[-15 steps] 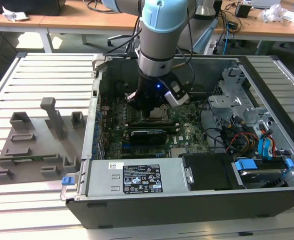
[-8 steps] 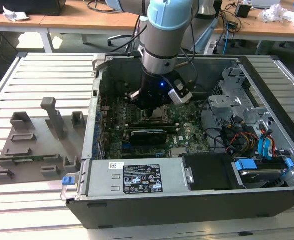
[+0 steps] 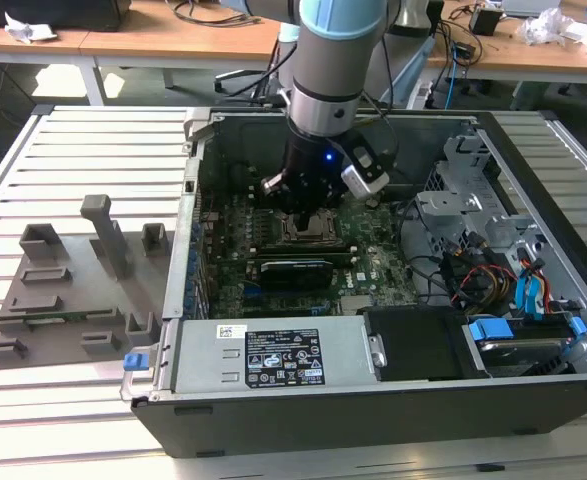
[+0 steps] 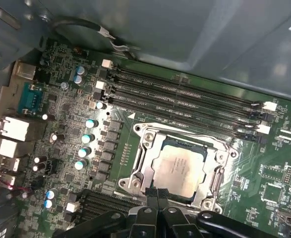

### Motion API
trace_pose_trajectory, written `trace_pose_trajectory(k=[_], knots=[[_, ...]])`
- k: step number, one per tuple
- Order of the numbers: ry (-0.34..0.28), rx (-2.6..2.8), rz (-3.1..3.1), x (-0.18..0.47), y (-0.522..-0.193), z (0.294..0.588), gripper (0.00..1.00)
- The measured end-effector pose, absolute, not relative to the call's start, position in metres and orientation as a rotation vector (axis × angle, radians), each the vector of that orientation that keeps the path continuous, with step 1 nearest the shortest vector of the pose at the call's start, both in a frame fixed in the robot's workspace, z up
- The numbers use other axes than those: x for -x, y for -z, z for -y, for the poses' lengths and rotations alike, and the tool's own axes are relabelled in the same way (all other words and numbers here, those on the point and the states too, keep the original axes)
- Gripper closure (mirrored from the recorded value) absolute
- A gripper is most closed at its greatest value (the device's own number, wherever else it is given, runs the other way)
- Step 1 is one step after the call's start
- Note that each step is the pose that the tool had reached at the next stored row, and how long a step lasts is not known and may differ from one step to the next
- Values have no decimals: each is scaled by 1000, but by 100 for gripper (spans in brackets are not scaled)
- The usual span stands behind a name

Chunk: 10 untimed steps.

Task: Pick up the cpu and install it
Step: 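Install the second cpu locking lever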

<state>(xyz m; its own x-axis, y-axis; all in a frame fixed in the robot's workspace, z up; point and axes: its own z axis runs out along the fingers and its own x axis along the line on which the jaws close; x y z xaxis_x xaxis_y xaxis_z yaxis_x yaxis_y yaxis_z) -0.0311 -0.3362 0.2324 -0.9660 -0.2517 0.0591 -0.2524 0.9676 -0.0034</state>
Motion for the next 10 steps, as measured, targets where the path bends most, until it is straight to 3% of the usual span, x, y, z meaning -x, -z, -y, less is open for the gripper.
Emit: trace_pose_trajectory(k=[10], knots=[[-36, -391, 3054, 28, -248, 332, 89]])
